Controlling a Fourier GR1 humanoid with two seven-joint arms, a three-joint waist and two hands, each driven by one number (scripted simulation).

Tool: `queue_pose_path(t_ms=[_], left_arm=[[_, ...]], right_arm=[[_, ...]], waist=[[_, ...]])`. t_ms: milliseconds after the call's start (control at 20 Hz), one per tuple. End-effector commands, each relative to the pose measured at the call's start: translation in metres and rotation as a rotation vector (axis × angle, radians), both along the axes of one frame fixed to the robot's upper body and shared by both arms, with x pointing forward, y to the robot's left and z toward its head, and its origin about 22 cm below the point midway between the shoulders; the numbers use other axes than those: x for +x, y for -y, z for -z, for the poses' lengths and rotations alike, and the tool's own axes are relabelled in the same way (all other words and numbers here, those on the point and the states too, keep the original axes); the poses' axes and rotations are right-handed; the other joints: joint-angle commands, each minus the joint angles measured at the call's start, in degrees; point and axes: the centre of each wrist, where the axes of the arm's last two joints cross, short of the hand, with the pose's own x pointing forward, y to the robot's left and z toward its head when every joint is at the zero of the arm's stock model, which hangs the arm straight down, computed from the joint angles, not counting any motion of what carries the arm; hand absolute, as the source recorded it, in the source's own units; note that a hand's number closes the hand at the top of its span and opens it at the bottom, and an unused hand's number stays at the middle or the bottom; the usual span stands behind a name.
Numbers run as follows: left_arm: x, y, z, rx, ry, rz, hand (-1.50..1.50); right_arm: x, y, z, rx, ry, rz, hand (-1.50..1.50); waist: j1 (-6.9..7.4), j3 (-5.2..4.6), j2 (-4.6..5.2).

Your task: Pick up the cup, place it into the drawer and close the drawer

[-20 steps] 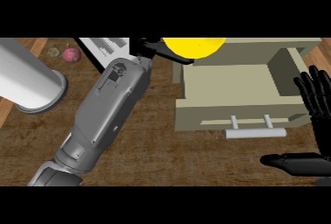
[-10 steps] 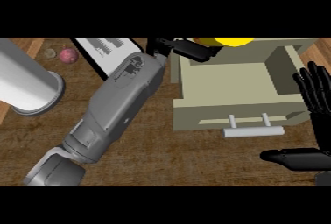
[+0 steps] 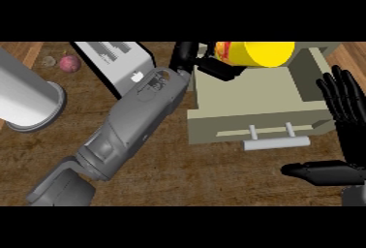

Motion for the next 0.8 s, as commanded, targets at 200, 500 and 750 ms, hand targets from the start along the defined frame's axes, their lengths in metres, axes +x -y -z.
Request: queue_pose_path(t_ms=[200, 500, 750], left_arm=[[-0.007, 0.006, 0.018, 0.156, -0.046, 0.016, -1.5], [-0.014, 0.017, 0.017, 0.227, -0.029, -0.031, -1.5], [-0.016, 0.015, 0.02, 0.116, 0.043, -0.009, -1.5]], right_arm=[[0.012, 0.009, -0.003, -0.004, 0.022, -0.025, -1.5], [-0.002, -0.005, -0.007, -0.013, 0.006, -0.034, -1.5], [0.006, 0.005, -0.003, 0.087, 0.006, -0.102, -1.5]], waist=[[-0.91, 0.04, 0.39], [-0.94, 0.0, 0.04], [0.22, -0.01, 0.07]])
